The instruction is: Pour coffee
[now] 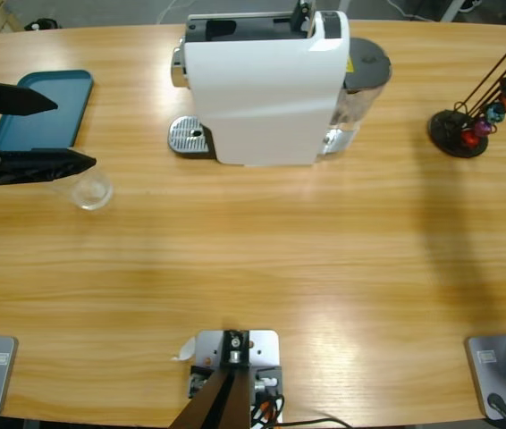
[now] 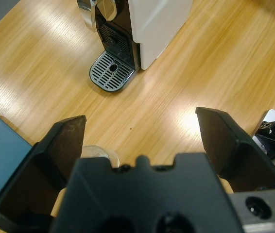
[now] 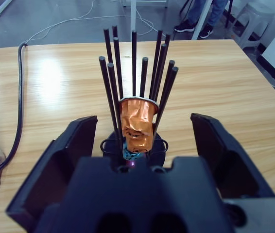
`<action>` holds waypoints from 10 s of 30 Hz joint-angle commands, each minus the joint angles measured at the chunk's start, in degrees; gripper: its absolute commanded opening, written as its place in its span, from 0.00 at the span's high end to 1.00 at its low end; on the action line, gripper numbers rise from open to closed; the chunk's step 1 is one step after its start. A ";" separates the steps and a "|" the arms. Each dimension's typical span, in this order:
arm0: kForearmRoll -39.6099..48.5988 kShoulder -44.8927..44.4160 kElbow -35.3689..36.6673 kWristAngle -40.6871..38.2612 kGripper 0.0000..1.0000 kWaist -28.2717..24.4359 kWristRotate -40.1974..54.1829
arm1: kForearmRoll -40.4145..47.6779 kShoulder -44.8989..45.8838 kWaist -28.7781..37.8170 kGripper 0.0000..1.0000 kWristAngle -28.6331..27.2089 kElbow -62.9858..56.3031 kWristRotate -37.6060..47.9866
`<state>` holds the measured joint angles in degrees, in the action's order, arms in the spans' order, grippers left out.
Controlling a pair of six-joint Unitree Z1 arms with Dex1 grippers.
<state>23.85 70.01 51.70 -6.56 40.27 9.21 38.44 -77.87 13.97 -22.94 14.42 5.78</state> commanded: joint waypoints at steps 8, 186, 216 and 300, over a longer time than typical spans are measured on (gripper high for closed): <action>-0.34 1.64 -1.98 -0.91 0.02 0.34 -0.95 | 1.55 -2.89 -0.96 0.37 -0.35 -0.70 -0.69; -5.05 1.44 -9.43 -1.00 0.02 2.43 -3.50 | -71.57 -15.89 -4.90 0.78 20.76 28.91 23.84; -5.66 2.15 -9.90 -1.53 0.02 2.41 -3.66 | -70.68 -16.09 -4.74 0.60 19.20 29.00 24.10; -3.02 -2.69 -9.41 -0.30 0.03 1.21 -3.06 | -34.48 -26.72 24.35 1.00 51.15 56.51 -25.98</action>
<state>20.76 67.00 43.84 -6.94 41.84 5.70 1.22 -102.42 37.50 29.27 76.27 -20.79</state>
